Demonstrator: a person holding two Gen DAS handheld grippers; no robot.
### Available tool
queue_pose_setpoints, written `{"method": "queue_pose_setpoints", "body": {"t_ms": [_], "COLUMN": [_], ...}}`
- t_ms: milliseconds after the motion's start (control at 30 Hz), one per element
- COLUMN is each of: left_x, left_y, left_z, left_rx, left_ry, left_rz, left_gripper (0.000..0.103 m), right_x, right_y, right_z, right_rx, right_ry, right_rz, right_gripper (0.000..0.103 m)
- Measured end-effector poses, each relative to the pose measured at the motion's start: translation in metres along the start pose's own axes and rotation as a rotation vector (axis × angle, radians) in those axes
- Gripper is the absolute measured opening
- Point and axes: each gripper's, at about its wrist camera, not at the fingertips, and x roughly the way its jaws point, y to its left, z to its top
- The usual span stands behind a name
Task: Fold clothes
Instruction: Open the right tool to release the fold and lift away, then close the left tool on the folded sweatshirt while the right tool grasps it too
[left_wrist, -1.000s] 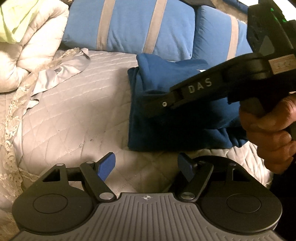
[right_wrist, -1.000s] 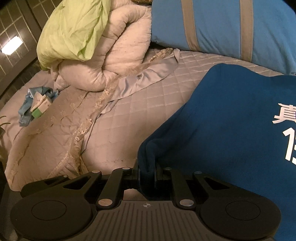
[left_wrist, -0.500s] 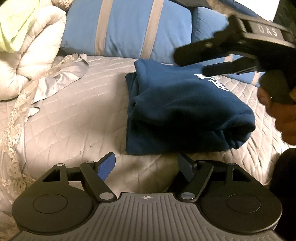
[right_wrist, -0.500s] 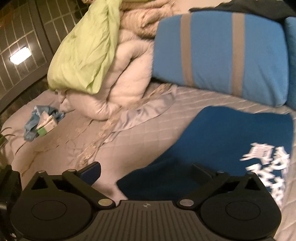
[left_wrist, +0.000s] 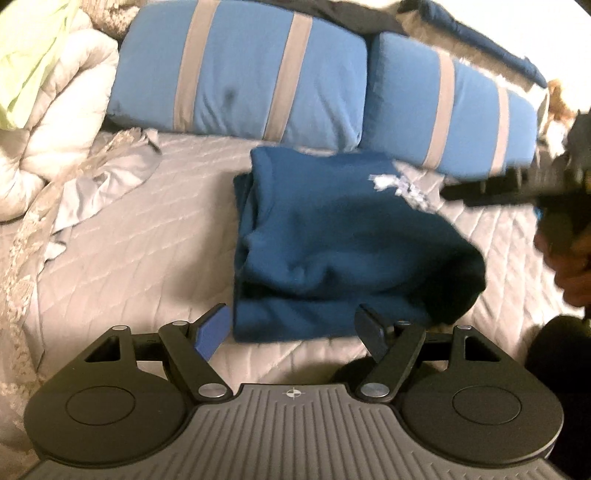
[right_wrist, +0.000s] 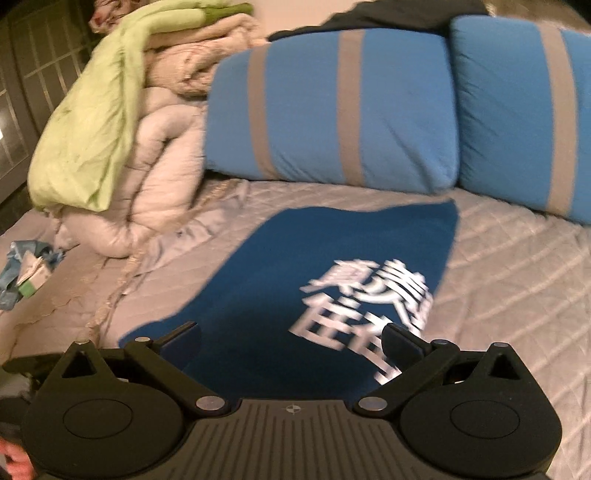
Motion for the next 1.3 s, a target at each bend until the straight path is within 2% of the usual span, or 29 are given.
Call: {"method": "queue_pose_setpoints", "body": {"t_ms": [267,500,700,800,867,1067,1167,1233,1300], "left_x": [0.011,0.043,0.082,0.097,0.101,0.101,0.099,0.100,0.102], "left_y": [0.006,0.005,0.025,0.039,0.045,0.046,0.049,0.055,0.063], "left_z": [0.034,0.062,0.049,0.037,0.034,0.042,0.046,0.050,0.055], "left_rx": [-0.045,-0.003,-0.041,-0.089,-0.116,-0.070,-0.075,-0.114,-0.166], "left_ry": [-0.070,-0.061,0.056,0.111,0.125,0.162,0.178,0.200,0.242], "left_rz": [-0.002,0.012,0.068,0.043,0.037,0.030,0.014,-0.018,-0.085], "left_gripper": [0.074,0.074,0.074,0.077,0.083,0.085,0.084,0.083,0.083], "right_x": [-0.010,-0.020,-0.024,-0.024,-0.023,-0.024,-0.025,-0.024,-0.024], "right_y": [-0.032,-0.048,-0.058,-0.063,-0.066,-0.070,-0.070,-0.070,-0.070], "right_z": [-0.027,-0.040,-0.047,-0.051,-0.053,-0.055,-0.054,-0.052,-0.047], "right_rx": [0.065,0.076,0.085,0.093,0.102,0.098,0.096,0.094,0.086], "right_ry": [0.015,0.016,0.023,0.028,0.033,0.039,0.043,0.051,0.058], "right_rz": [-0.037,-0.070,-0.100,-0.106,-0.110,-0.118,-0.117,-0.111,-0.103], "right_gripper": [0.103,0.103,0.103,0.103,0.103,0.103,0.103,0.103,0.103]}}
